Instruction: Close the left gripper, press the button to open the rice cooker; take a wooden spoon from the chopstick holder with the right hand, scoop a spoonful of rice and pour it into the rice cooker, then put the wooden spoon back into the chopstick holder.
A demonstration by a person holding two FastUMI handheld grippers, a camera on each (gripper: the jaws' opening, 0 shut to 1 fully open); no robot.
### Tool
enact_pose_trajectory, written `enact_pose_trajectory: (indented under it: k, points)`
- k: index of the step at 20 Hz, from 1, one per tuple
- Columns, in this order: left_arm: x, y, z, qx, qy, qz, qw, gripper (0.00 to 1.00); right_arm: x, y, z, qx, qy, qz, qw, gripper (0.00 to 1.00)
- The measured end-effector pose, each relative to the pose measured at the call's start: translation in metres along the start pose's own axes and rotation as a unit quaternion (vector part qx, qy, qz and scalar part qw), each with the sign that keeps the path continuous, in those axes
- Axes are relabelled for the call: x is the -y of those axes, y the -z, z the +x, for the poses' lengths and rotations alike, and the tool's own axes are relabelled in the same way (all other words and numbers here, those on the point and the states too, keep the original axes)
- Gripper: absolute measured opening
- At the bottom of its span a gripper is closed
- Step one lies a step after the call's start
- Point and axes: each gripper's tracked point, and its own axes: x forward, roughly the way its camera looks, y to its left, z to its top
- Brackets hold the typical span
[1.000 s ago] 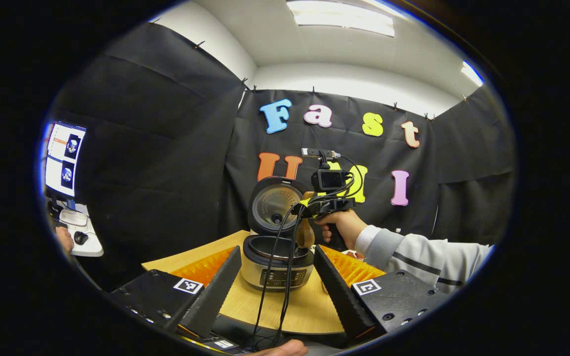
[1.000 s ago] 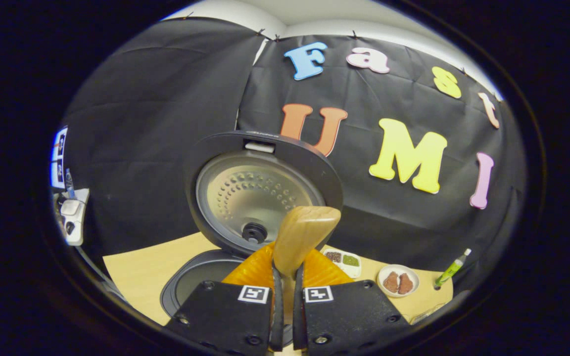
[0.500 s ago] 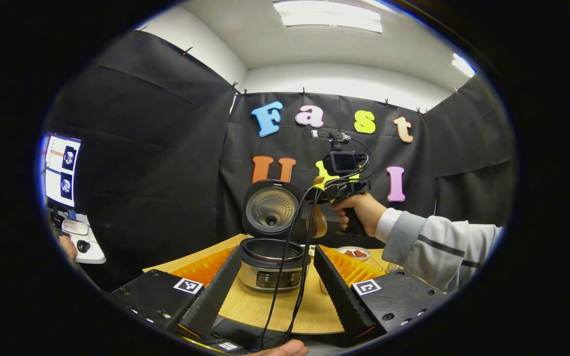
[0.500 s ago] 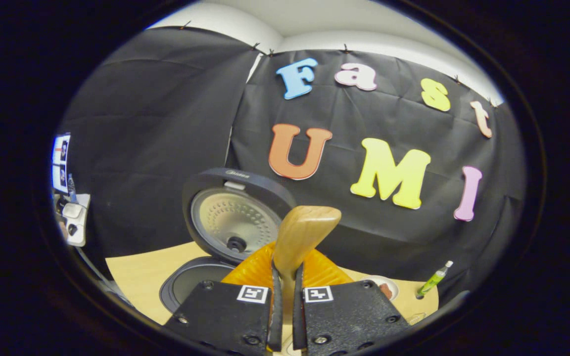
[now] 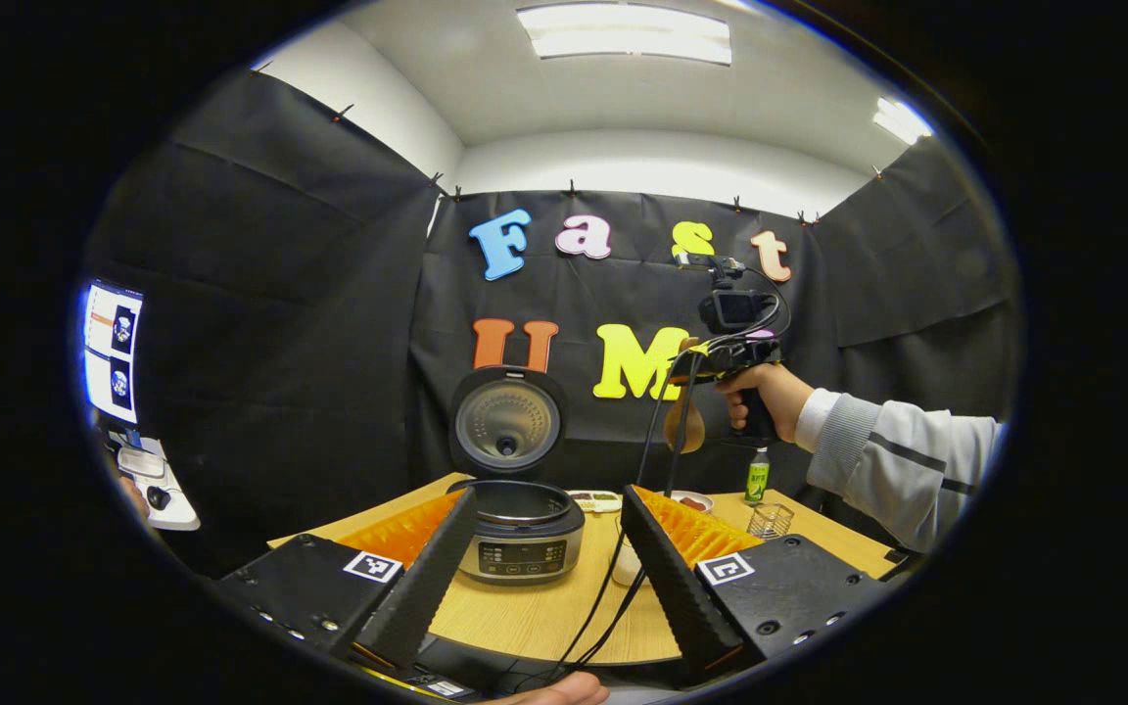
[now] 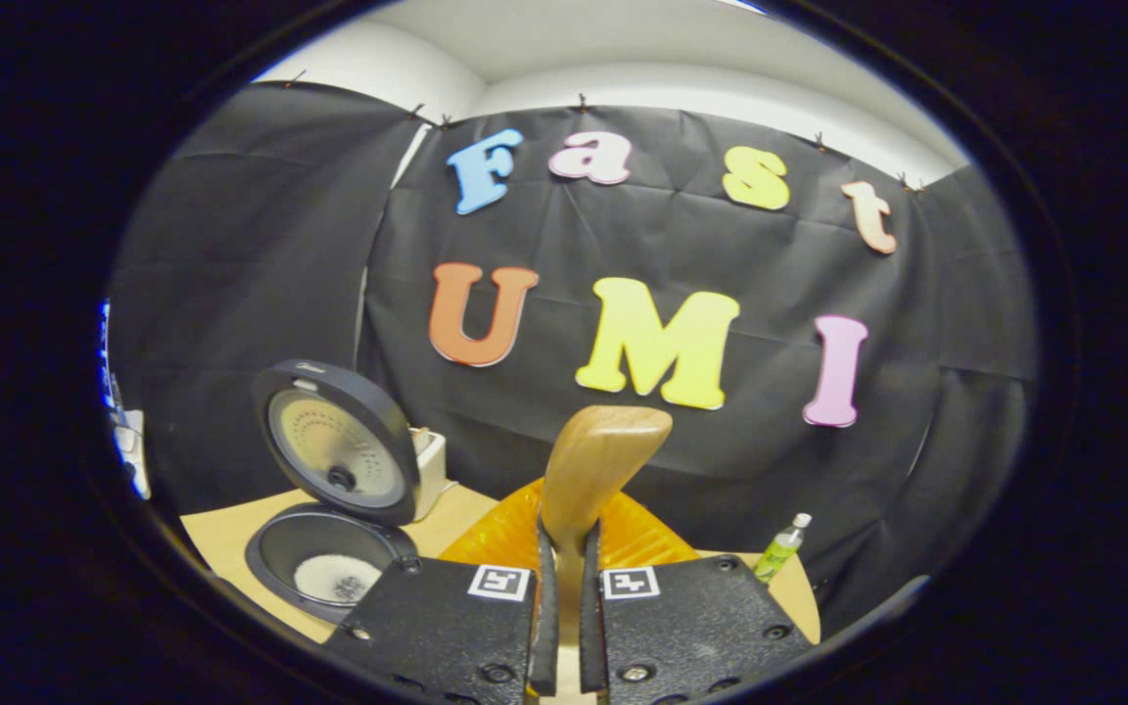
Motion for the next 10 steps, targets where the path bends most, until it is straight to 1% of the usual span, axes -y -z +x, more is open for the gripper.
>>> enact_pose_trajectory:
  k: [2,4,7,10]
  points:
    - [0.005,0.000,0.001,-0.001,0.008,0.006,1.000,0.94,0.041,0.009,-0.002,-0.002,0.030,0.013,0.999,0.14]
    - [0.010,-0.002,0.000,0.001,0.012,0.012,1.000,0.94,0.080,0.027,-0.002,-0.006,0.058,0.021,0.998,0.14]
    - [0.019,-0.001,0.001,0.002,0.018,0.018,1.000,0.94,0.133,0.065,0.001,-0.024,0.091,0.035,0.995,0.14]
    - [0.028,-0.003,-0.002,0.002,0.033,0.017,0.999,0.94,0.175,0.104,0.005,-0.049,0.124,0.070,0.989,0.14]
